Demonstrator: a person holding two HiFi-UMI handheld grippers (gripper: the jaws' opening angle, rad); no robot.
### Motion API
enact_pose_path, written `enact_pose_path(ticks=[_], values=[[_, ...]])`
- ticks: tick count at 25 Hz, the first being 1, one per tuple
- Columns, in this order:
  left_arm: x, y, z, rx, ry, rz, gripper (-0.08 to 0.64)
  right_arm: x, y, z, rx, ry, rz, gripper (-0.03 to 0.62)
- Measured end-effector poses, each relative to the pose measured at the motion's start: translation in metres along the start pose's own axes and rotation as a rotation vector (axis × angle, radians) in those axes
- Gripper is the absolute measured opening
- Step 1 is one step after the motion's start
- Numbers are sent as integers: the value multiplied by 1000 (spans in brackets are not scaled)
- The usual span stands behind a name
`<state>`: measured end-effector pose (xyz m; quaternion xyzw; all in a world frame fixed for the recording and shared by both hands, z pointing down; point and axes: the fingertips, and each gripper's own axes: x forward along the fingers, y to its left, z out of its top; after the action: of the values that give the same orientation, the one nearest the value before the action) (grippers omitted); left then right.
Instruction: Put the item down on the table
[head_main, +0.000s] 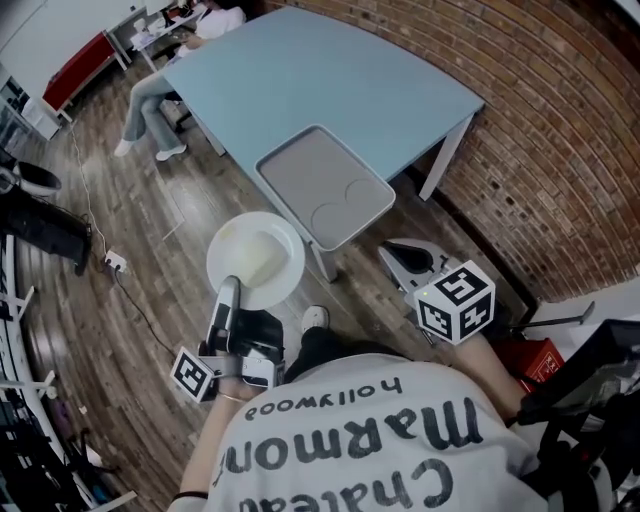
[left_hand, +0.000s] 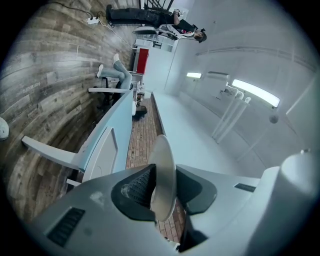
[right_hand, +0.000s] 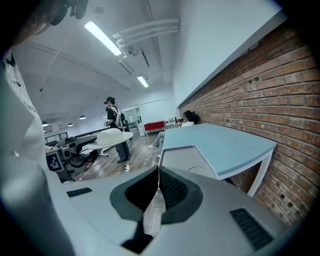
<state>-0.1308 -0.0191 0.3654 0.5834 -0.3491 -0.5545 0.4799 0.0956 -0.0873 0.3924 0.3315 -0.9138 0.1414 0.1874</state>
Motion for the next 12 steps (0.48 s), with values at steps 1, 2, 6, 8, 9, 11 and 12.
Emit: enact_pose_path(ticks=[1, 2, 6, 8, 9, 11, 12], values=[[5, 3, 3, -2, 2, 3, 83, 4, -3, 2, 3, 0, -3, 11], [10, 5, 6, -5, 5, 5, 83, 7, -6, 5, 5, 1, -8, 11], [32, 16, 17, -17, 18, 20, 83, 24, -21, 13, 20, 8, -32, 11], [43, 24, 24, -20, 29, 45, 83, 34, -27, 17, 24, 17, -39, 12], [49, 28, 28, -20, 41, 61, 83, 39, -29, 20, 26, 22, -43, 11], [61, 36, 37, -18, 77, 86, 83, 49, -33, 26, 29, 29, -52, 11], [68, 38, 43, -15, 97, 91, 83, 54, -35, 29, 31, 31, -57, 12]])
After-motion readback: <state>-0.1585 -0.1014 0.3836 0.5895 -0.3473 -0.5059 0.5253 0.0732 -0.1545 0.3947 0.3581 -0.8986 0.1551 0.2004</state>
